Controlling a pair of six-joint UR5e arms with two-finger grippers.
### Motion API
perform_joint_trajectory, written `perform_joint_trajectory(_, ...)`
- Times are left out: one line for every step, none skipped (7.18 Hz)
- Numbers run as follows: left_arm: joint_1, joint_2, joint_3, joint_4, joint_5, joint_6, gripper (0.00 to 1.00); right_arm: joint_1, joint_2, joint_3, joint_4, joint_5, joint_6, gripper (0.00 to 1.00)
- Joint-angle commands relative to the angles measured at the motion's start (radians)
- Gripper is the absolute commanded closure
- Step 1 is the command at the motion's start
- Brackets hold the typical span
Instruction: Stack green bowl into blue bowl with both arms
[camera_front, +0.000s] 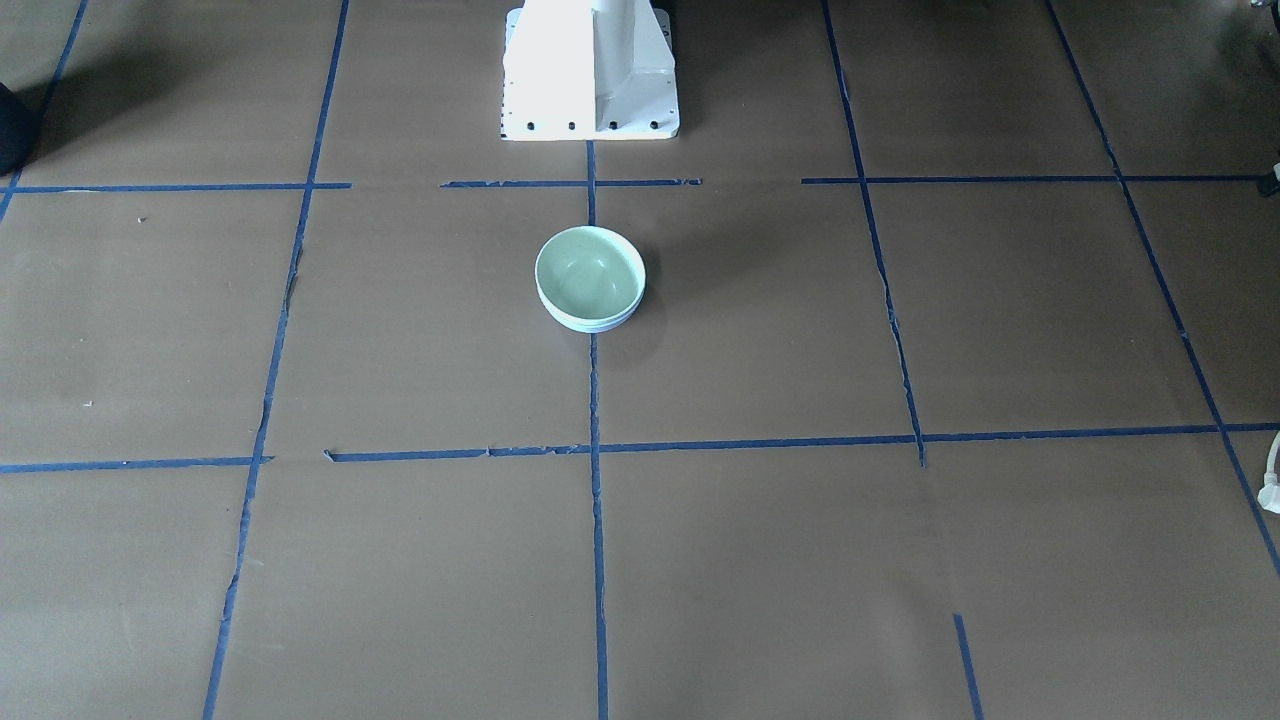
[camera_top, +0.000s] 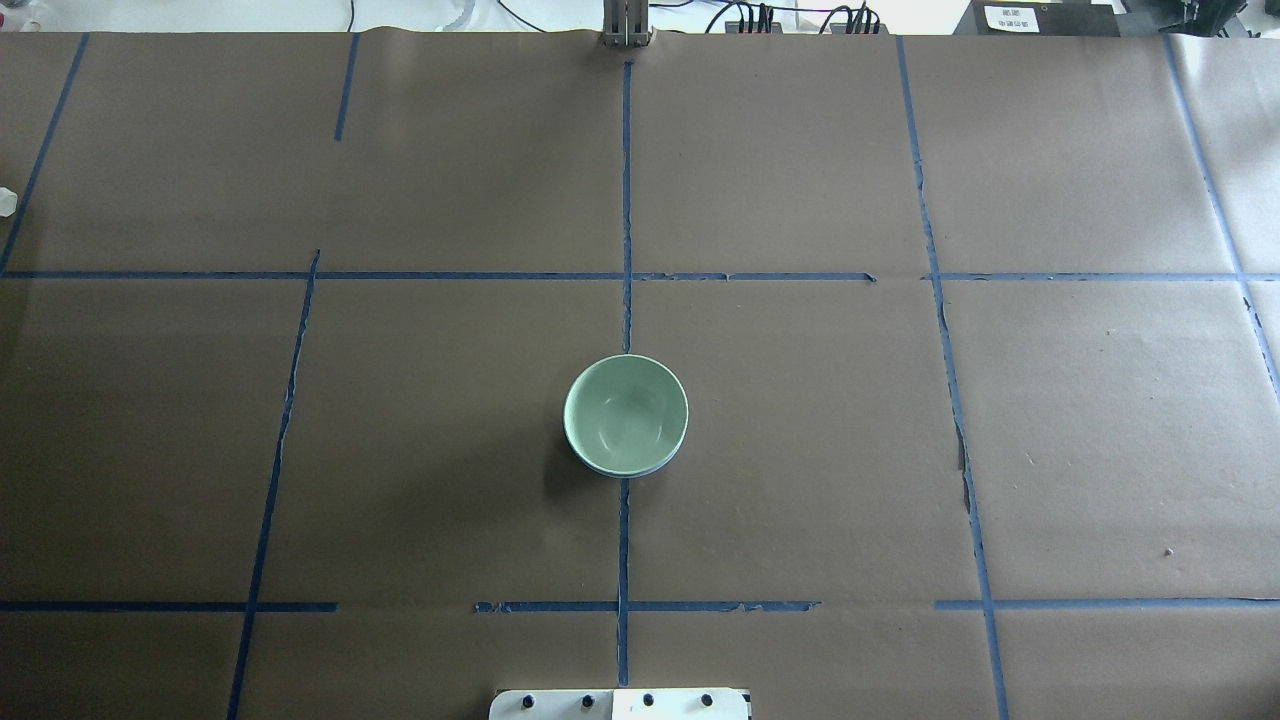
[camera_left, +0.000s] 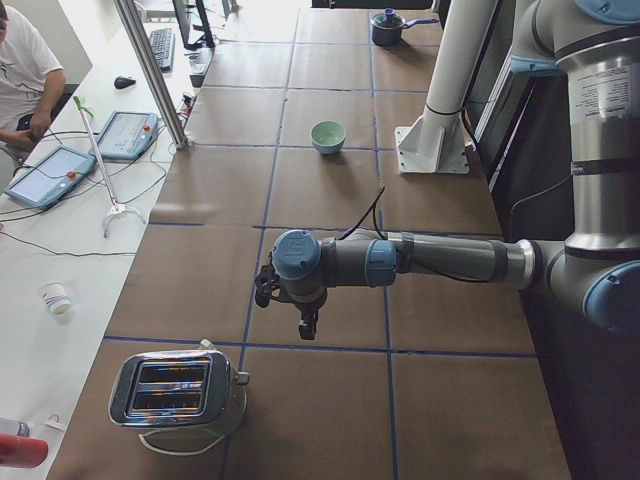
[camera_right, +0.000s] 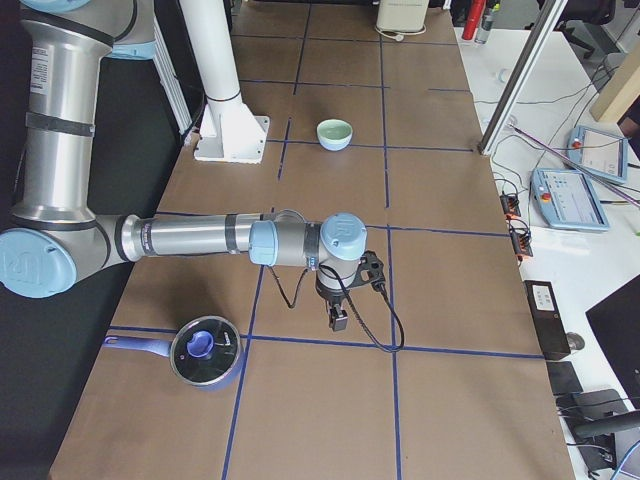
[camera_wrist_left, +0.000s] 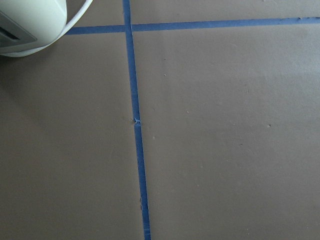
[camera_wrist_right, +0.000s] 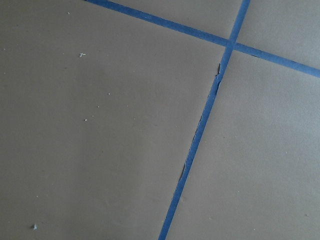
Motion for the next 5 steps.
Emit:
perform_joint_trajectory(-0.003, -0.004, 0.008, -0.001, 0.001, -0.002, 0.00, 0.000, -0.001, -0.004, 0.002, 0.000, -0.002, 0.00)
perform_joint_trajectory(-0.003, -0.009, 0.011, 0.001, 0.001, -0.004, 0.00, 0.000, -0.001, -0.002, 0.002, 0.001, -0.001, 0.00)
perform_joint_trajectory(-0.003, -0.015, 0.004, 0.001, 0.001, -0.001, 0.00, 0.000, -0.001, 0.004, 0.002, 0.001, 0.001, 0.00)
perform_joint_trajectory(-0.001, -0.021, 0.000, 0.001, 0.003, 0.001, 0.00, 0.000, -0.001, 0.007, 0.002, 0.006, 0.001, 0.00)
perform_joint_trajectory(-0.001, -0.033, -0.003, 0.001, 0.003, 0.003, 0.00, 0.003, -0.001, 0.011, 0.002, 0.006, 0.001, 0.00)
